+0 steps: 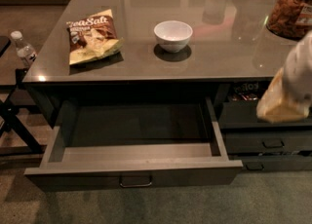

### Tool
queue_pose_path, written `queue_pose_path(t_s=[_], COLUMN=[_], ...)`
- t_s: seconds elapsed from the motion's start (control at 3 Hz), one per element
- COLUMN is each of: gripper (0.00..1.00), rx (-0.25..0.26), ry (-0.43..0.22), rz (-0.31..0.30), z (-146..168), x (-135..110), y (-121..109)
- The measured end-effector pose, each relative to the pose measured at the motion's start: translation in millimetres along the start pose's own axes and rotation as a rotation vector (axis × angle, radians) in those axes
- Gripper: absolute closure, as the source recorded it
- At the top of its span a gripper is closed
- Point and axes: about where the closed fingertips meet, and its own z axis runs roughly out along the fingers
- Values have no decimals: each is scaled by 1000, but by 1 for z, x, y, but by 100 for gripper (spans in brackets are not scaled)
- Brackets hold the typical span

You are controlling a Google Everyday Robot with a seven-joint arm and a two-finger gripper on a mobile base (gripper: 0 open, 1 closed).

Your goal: Close top drawer

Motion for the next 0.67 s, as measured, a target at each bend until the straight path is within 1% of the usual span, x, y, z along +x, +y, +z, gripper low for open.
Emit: queue_pose_path(t_s=[0.33,0.67], gripper=[100,100], rx=[-93,-208], ry=[45,79], rz=[63,85], z=[45,95], x=[23,39], y=[45,85])
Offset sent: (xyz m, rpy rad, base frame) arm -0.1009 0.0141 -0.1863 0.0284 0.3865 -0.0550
